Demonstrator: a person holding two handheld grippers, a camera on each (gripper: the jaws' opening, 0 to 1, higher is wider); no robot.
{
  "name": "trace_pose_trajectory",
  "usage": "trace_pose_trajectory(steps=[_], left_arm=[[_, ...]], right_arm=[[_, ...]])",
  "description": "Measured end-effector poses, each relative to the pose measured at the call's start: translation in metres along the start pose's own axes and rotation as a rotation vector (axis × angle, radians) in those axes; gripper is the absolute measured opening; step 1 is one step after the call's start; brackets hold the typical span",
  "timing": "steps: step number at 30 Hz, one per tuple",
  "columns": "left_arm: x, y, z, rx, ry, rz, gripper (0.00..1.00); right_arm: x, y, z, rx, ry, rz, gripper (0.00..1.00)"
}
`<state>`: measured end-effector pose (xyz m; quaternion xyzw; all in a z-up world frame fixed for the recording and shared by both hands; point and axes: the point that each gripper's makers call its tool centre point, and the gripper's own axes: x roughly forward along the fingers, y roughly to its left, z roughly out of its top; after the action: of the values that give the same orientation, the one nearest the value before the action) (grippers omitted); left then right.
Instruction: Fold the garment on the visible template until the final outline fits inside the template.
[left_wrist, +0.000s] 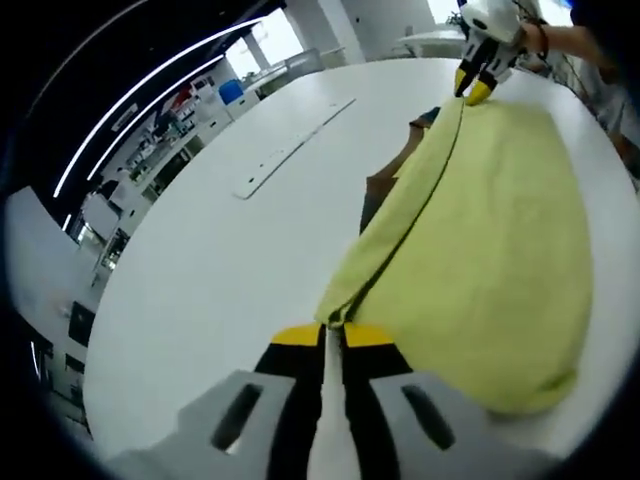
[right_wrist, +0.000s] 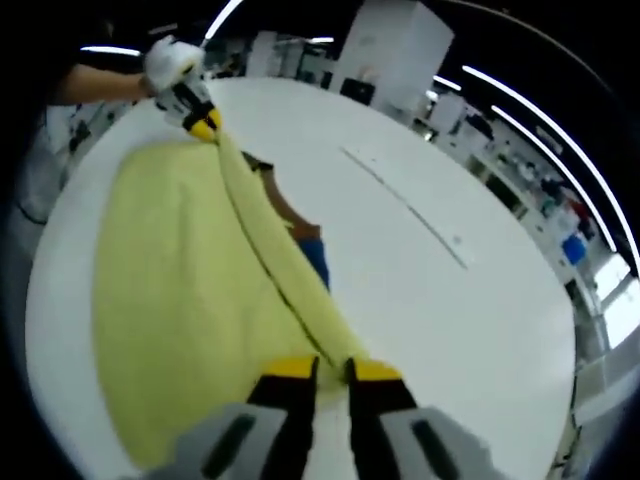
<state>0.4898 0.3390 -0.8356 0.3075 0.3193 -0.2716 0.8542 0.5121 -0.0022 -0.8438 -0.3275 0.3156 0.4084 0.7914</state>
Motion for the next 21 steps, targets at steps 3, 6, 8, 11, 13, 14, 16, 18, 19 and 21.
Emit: trace_pose_trajectory(steps=[3, 6, 8, 11, 13, 14, 16, 18, 19, 21], left_arm=[[0.002, 0.003, -0.002, -0.024, -0.003, -0.001, 0.00], [0.000, 0.002, 0.000, -0.037, -0.008, -0.001, 0.00], [-0.001, 0.003, 0.000, -0.050, -0.014, 0.001, 0.00], [-0.008, 0.005, 0.004, -0.065, -0.027, 0.005, 0.00], [-0.011, 0.007, 0.005, -0.074, -0.037, 0.007, 0.00], [-0.012, 0.009, 0.004, -0.084, -0.044, 0.008, 0.00], [-0.016, 0.010, 0.008, -0.100, -0.050, 0.013, 0.00], [-0.018, 0.011, 0.009, -0.122, -0.058, 0.016, 0.00], [-0.019, 0.011, 0.010, -0.128, -0.060, 0.016, 0.00], [-0.019, 0.009, 0.009, -0.137, -0.061, 0.014, 0.00]], right_arm=[[0.000, 0.000, -0.001, 0.002, 0.002, 0.003, 0.00], [0.001, -0.001, 0.000, 0.000, 0.003, -0.003, 0.00], [0.001, -0.001, 0.000, 0.008, 0.003, -0.003, 0.00], [-0.001, -0.001, 0.000, 0.011, 0.005, -0.005, 0.00], [-0.004, -0.003, 0.001, 0.007, 0.006, -0.017, 0.00], [-0.005, -0.004, 0.001, 0.005, 0.005, -0.019, 0.00], [-0.010, -0.004, 0.003, 0.003, 0.000, -0.022, 0.00], [-0.010, -0.005, 0.002, -0.010, 0.002, -0.021, 0.00], [-0.010, -0.006, 0.001, -0.027, 0.009, -0.018, 0.00], [-0.008, -0.001, -0.001, -0.039, 0.019, 0.013, 0.00]])
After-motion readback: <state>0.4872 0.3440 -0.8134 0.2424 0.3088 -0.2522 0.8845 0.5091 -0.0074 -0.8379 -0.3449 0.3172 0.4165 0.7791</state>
